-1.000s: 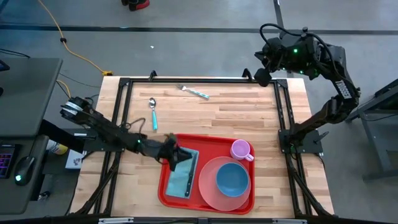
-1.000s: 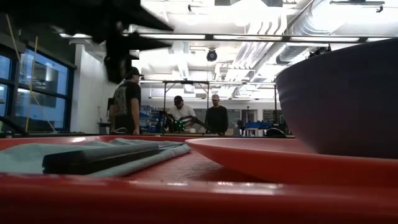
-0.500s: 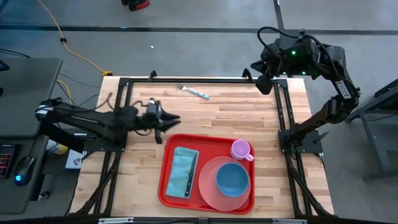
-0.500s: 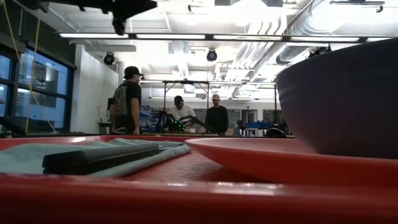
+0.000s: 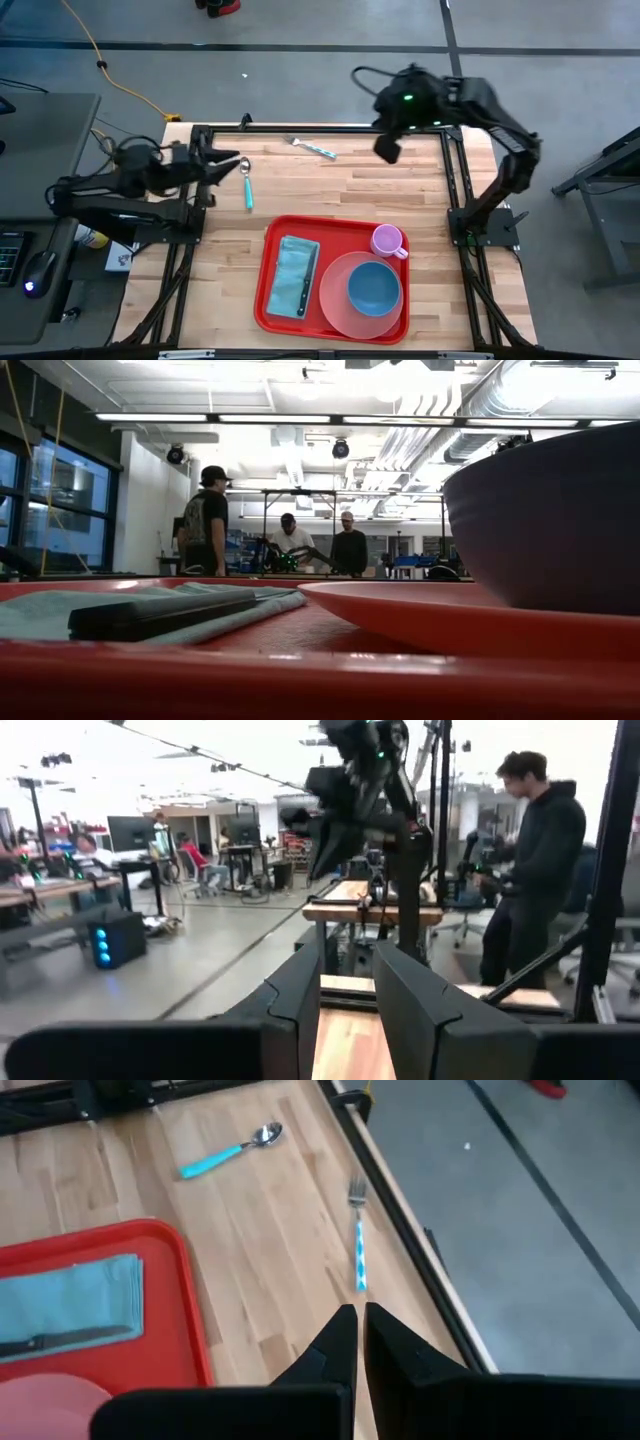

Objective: Set up tray
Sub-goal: Put the blue fork on the blue table napkin to the left of the black table knife

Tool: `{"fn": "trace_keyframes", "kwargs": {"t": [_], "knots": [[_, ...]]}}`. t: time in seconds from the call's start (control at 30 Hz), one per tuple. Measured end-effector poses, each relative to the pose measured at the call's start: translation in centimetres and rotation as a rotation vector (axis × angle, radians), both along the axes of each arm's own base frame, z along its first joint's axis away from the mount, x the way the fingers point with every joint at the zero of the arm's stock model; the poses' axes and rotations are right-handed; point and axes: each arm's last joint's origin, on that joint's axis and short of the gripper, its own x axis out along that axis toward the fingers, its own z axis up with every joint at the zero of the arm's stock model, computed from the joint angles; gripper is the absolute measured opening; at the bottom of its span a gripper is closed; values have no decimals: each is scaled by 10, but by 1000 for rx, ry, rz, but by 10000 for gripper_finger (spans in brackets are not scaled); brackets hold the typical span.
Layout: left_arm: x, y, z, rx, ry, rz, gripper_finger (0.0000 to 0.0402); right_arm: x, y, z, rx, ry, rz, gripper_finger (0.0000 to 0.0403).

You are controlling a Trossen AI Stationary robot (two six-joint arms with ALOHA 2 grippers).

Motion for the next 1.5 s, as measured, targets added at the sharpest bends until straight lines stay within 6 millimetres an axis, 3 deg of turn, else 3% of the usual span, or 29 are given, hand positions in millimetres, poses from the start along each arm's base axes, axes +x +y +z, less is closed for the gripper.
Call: {"fn": "trace_keyframes", "kwargs": {"t": [0.27, 0.43, 0.6, 0.9, 1.23, 1.5], "knots": [[-29, -2, 35, 123, 112, -23, 127, 66, -16, -38, 40, 2, -31, 0], [-36, -4, 40, 168, 144, -58, 127, 106, -28, -71, 66, 22, -55, 0], [-37, -5, 38, 215, 183, -104, 127, 131, -37, -100, 82, 66, -58, 1], [-42, -5, 23, 258, 335, -118, 127, 138, -54, -116, 148, 68, -108, 22], [-48, -8, 24, 339, 318, -189, 127, 139, -79, -117, 142, 8, -137, 85], [-50, -9, 24, 347, 310, -215, 127, 140, -102, -128, 177, -10, -169, 103]]}}
